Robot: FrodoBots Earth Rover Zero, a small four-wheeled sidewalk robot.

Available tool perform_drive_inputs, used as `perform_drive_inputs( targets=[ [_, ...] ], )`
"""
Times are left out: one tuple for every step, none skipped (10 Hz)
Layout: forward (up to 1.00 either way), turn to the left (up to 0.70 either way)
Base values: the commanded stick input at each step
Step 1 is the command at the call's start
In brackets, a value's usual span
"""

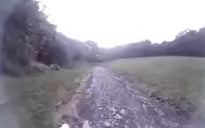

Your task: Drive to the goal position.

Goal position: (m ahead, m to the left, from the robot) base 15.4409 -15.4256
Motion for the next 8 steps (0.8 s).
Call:
perform_drive_inputs(
  targets=[
    [0.70, 0.00],
    [0.70, 0.00],
    [0.70, 0.00],
    [0.70, 0.00],
    [0.70, 0.00],
    [0.70, 0.00],
    [0.70, 0.00],
    [0.70, 0.00]
  ],
)
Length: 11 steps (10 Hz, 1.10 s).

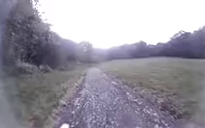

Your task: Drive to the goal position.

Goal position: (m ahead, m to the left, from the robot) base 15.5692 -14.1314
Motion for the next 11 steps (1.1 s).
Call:
perform_drive_inputs(
  targets=[
    [0.70, 0.00],
    [0.70, 0.00],
    [0.70, 0.00],
    [0.70, 0.00],
    [0.70, 0.00],
    [0.70, 0.00],
    [0.70, 0.00],
    [0.70, 0.00],
    [0.70, 0.00],
    [0.70, 0.00],
    [0.70, 0.00]
  ],
)
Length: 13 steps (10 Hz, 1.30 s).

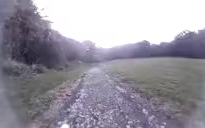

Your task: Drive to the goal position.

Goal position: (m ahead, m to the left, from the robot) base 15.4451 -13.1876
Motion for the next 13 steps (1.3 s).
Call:
perform_drive_inputs(
  targets=[
    [0.70, 0.00],
    [0.70, 0.00],
    [0.70, 0.00],
    [0.70, 0.00],
    [0.70, 0.00],
    [0.70, 0.00],
    [0.70, 0.00],
    [0.70, 0.00],
    [0.70, 0.00],
    [0.70, 0.00],
    [0.70, 0.00],
    [0.70, 0.00],
    [0.70, 0.00]
  ],
)
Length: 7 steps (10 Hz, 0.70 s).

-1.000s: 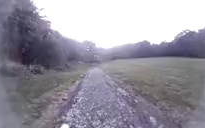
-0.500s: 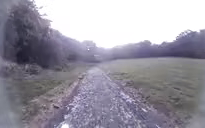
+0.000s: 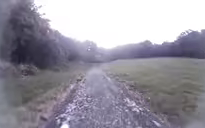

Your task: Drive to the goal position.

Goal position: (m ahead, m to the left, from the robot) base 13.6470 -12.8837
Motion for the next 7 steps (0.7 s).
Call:
perform_drive_inputs(
  targets=[
    [0.70, 0.00],
    [0.70, 0.13],
    [0.70, 0.24],
    [0.70, 0.34],
    [0.70, 0.14],
    [0.70, 0.00],
    [0.70, 0.00]
  ],
)
